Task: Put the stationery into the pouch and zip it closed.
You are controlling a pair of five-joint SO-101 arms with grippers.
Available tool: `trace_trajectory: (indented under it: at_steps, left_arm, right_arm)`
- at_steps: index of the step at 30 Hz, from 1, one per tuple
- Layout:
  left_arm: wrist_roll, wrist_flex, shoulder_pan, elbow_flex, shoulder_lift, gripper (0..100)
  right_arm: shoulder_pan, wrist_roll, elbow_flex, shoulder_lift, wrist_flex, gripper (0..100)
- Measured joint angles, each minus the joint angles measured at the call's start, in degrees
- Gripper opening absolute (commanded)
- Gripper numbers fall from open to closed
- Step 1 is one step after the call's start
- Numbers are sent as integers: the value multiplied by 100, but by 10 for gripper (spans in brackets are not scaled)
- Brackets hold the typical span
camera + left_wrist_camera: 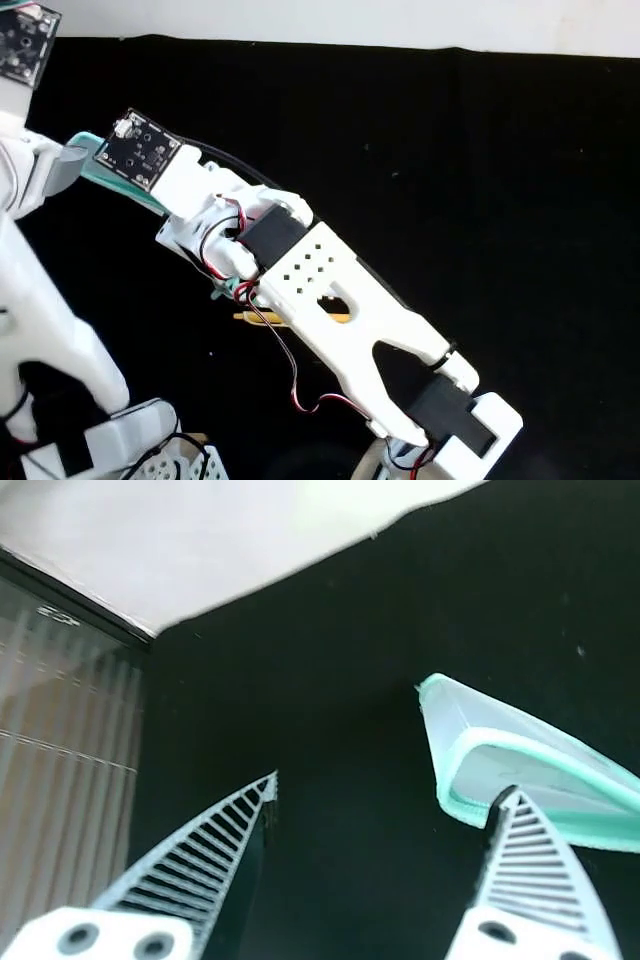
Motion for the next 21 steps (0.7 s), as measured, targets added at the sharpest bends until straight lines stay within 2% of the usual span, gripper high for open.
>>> trace_trajectory:
  at_steps: [6,17,21]
  left_arm:
    - [0,-448,0,0,510,337]
    - [0,-492,26,18,958,336]
    - [0,-501,158,9,1081,254]
  right_arm:
    - [0,0,0,0,0,6]
    - [0,0,0,0,0,6]
    - [0,0,0,0,-9,6]
